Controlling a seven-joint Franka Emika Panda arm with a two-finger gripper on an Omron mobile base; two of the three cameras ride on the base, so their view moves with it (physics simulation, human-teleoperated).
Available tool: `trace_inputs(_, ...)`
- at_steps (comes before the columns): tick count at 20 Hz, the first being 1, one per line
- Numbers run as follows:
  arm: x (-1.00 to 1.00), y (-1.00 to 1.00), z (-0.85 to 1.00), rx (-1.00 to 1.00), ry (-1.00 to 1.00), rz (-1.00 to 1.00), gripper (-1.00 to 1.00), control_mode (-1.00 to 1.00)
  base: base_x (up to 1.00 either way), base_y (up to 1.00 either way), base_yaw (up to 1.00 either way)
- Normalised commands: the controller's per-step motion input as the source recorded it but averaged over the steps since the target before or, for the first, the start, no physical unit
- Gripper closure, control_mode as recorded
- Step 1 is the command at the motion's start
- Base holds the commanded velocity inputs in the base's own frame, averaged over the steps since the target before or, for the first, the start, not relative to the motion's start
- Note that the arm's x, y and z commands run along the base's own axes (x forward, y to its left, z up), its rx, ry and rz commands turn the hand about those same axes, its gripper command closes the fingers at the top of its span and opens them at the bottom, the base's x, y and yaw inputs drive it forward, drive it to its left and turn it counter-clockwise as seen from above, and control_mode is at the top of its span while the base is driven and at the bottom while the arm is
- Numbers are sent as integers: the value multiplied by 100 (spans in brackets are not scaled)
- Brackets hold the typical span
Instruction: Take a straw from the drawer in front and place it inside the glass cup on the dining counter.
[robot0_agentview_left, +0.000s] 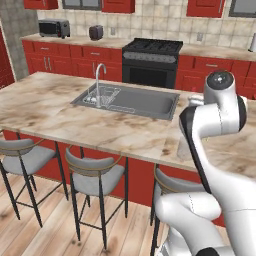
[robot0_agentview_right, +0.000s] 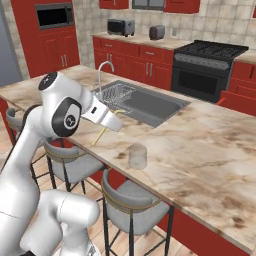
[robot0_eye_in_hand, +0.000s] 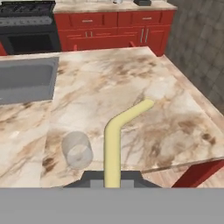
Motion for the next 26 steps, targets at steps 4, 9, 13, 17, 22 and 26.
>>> trace_inputs(4, 40, 0, -24, -12, 0, 0, 100, -100, 0, 0, 0)
trace_inputs(9, 47, 0, -20, -8, 0, 0, 100, -100, 0, 0, 0)
trace_inputs(13, 46, 0, -9, -3, 0, -1, 100, -100, 0, 0, 0)
trace_inputs(17, 46, 0, -7, -1, 1, -2, 100, -100, 0, 0, 0)
trace_inputs(22, 47, 0, -14, -1, 1, -2, 100, -100, 0, 0, 0)
trace_inputs(26, 49, 0, -25, -4, 0, -2, 100, -100, 0, 0, 0)
